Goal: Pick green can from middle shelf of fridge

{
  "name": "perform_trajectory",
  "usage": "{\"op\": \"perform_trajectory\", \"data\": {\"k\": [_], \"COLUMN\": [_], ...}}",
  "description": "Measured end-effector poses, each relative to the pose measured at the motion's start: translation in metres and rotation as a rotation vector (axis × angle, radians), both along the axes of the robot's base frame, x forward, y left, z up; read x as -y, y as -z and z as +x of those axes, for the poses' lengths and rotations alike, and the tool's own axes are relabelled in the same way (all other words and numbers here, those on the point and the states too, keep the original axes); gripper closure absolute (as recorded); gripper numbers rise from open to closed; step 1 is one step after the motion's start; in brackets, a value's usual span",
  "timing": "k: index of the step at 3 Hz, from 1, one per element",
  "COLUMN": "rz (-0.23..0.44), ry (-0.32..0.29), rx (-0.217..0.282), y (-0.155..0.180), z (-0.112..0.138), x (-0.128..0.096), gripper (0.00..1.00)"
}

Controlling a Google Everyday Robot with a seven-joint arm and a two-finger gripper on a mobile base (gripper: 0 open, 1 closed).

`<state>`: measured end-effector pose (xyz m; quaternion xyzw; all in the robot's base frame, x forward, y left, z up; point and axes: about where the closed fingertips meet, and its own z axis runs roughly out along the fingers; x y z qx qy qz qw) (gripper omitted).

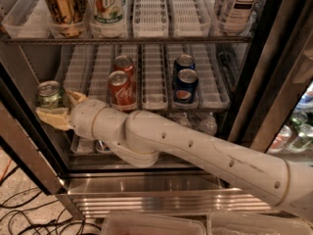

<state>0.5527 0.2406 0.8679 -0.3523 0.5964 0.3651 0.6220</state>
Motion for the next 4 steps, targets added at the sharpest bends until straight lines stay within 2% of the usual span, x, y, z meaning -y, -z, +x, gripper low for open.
{"op": "perform_trajectory", "data": {"k": [1,2,3,4], "rz": [0.024,0.039,0.034,-0.002], "ry": [-0.1,-0.22,-0.312,-0.308], "rx": [-0.061,-0.083,-0.089,-0.098], "y": [0.01,0.01,0.001,-0.011], "z": [-0.001,-0.021,-0.059,-0.096], "x": [0.01,0.019,0.031,0.051], "gripper": [1.0,1.0,1.0,1.0]}}
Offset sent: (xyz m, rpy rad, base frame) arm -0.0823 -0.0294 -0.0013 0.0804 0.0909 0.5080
